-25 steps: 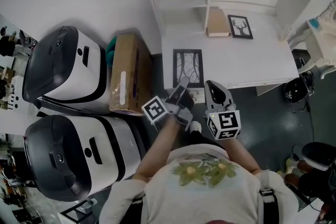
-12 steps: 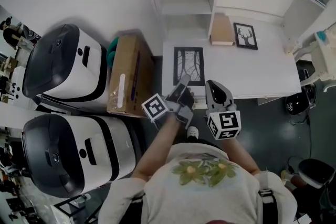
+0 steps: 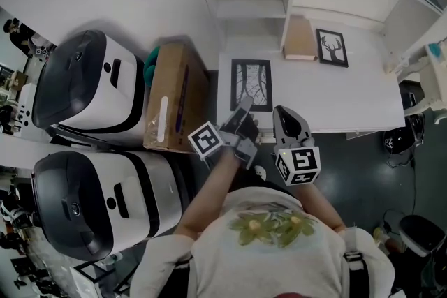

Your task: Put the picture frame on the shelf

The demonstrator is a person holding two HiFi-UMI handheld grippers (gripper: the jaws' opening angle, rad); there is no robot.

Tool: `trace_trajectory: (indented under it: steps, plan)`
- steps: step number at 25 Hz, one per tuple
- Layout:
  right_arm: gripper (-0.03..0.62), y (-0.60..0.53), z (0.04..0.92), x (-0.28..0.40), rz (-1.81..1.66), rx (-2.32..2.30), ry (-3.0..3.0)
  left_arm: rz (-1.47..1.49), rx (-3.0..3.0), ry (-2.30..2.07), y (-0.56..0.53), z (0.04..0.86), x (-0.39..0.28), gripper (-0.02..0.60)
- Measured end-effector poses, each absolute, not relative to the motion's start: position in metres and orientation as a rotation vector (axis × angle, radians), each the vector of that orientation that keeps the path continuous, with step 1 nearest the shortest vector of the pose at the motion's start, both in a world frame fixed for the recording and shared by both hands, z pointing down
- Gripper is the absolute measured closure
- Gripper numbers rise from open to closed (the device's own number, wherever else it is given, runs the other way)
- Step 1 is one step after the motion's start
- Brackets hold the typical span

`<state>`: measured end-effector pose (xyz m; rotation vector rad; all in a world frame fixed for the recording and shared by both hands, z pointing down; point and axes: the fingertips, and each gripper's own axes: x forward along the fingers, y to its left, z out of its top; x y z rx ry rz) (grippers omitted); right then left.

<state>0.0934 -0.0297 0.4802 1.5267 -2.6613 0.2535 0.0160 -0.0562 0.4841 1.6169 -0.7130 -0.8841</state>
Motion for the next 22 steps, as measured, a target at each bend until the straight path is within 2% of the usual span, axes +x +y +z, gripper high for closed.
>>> trace_trajectory:
  steps: [22]
  plan:
    - [0.562,-0.116,0.474,0.074,0.246,1.565,-2.619,-0.879,1.630,-0.666,-0.153,0.468,-0.002,0.508]
